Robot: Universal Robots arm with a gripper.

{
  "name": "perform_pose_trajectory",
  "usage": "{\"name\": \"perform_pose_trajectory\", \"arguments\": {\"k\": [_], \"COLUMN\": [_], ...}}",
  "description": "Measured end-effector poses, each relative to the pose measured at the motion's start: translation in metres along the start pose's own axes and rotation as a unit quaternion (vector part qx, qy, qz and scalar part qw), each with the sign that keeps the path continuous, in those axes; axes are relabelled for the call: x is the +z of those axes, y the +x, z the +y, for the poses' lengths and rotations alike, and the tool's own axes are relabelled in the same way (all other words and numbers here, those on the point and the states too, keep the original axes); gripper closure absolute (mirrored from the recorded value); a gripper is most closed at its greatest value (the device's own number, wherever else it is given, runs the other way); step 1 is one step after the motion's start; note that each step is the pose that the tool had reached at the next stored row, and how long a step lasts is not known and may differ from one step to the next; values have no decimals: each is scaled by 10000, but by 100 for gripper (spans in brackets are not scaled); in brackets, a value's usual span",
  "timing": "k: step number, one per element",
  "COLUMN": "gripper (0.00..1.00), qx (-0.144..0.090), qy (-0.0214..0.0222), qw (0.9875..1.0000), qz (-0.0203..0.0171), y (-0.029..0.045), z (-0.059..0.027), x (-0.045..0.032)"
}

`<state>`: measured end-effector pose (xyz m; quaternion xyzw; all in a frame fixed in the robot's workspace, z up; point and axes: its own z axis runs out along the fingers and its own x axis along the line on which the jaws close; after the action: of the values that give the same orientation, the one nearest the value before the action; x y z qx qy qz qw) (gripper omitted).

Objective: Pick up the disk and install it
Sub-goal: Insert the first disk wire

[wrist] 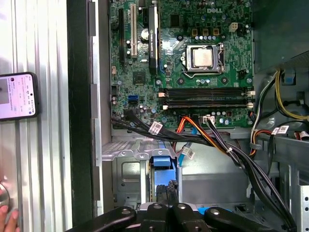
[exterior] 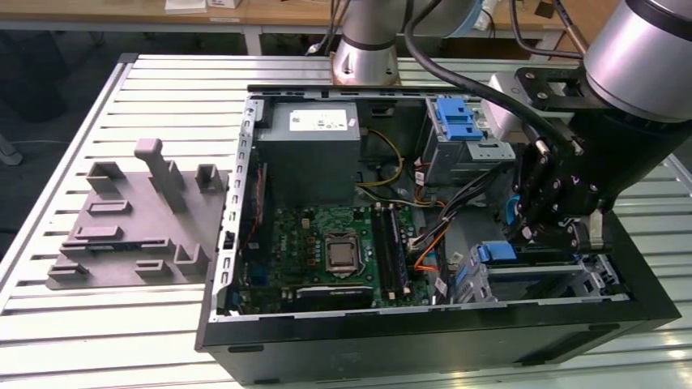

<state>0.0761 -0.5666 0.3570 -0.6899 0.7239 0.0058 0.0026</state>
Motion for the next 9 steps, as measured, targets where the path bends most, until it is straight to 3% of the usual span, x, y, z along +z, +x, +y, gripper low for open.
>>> {"name": "perform_pose_trajectory", "arguments": {"k": [4,9], "gripper": [89,89], "qx": [0,0], "qy": [0,0], "qw": [10000,10000], "qz": [-1,0], "y": [-2,-12], "z": [-44,-256], "x": [1,1]}}
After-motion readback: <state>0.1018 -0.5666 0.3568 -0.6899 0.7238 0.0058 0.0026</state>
